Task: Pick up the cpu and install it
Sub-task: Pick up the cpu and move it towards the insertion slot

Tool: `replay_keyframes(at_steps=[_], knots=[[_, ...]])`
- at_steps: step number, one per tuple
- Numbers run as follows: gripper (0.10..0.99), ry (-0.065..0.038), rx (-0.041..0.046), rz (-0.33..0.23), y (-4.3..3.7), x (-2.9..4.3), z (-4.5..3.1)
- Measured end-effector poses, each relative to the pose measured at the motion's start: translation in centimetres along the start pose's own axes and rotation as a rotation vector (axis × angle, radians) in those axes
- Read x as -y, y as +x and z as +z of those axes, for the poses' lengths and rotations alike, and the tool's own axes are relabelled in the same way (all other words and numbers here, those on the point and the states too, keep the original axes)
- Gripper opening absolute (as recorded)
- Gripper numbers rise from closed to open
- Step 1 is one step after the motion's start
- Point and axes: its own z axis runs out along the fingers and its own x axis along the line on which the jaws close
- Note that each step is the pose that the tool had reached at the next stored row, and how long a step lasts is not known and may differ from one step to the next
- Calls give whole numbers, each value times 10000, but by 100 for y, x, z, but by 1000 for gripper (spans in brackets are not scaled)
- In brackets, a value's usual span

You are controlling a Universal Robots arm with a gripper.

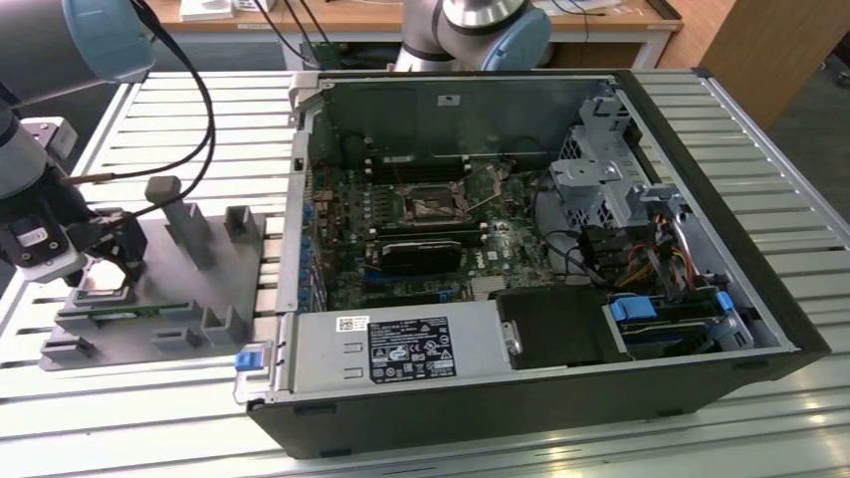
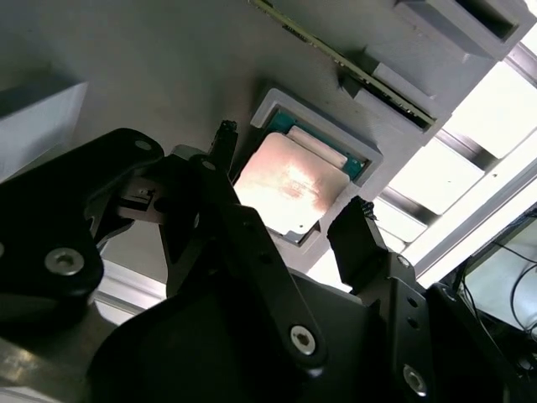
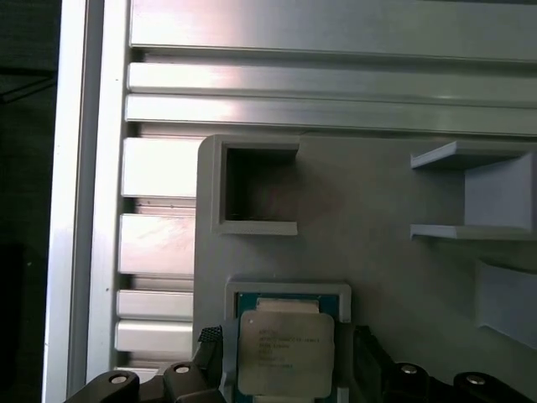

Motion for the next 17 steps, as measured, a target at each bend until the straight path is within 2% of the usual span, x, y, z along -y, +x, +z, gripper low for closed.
replay_keyframes(at_steps=[4,17], knots=[[718,-1,2,2,-1,-1,-20],[702,-60,2,1,1,0,-4]])
